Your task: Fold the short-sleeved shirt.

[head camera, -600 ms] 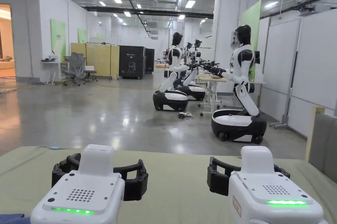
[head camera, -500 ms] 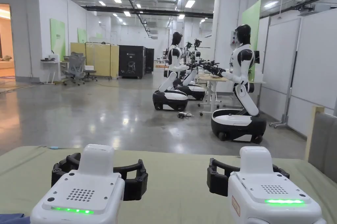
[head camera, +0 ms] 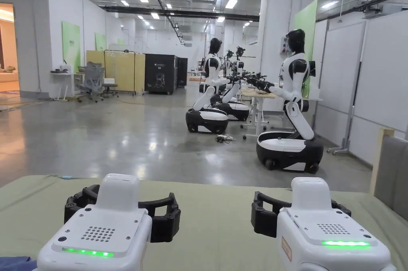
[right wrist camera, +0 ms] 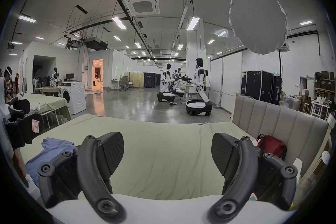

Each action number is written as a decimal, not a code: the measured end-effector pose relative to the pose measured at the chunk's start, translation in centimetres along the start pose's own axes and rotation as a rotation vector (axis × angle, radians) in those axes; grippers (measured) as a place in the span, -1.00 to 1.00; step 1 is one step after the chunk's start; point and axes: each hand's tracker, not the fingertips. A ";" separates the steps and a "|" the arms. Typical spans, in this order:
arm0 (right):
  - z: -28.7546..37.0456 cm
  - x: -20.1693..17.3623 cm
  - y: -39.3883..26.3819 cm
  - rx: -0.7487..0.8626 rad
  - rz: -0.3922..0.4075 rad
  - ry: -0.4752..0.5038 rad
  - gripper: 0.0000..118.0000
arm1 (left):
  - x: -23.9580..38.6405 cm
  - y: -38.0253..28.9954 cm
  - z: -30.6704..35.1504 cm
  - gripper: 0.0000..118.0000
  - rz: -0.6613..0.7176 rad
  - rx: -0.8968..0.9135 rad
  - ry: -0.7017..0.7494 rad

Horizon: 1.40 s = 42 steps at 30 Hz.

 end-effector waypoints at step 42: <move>-1.4 -22.6 -7.0 -0.131 0.122 0.446 -0.95 | -28.4 -11.9 -0.3 -0.67 0.069 -0.547 0.257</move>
